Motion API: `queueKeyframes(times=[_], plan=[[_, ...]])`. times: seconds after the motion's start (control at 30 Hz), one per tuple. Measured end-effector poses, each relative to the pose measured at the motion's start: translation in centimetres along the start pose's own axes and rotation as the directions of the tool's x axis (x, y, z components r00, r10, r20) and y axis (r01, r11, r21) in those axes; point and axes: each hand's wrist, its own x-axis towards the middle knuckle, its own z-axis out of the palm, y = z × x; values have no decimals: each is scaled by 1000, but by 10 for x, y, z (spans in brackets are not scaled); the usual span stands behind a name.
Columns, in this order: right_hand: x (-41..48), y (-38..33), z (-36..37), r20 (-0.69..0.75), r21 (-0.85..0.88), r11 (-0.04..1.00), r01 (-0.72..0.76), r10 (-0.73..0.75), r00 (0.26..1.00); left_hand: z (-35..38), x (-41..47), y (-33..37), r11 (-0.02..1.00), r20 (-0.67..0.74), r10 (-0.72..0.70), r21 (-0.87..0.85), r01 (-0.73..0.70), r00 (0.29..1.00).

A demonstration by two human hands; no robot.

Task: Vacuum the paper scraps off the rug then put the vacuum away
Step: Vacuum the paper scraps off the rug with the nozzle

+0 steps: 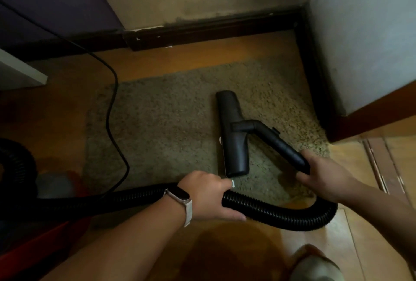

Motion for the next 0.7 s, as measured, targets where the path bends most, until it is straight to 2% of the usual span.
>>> queueKeyframes(times=[0.1, 0.27, 0.7], plan=[[-17, 11, 3, -7, 56, 997, -44, 44, 999, 2, 3, 6, 999, 17, 42, 5, -42, 999], [-44, 30, 13, -40, 49, 995, -83, 85, 996, 9, 9, 19, 994, 13, 104, 40, -104, 995], [-46, 21, 34, 5, -76, 990, -120, 121, 993, 23, 1, 22, 995, 46, 79, 59, -81, 996]])
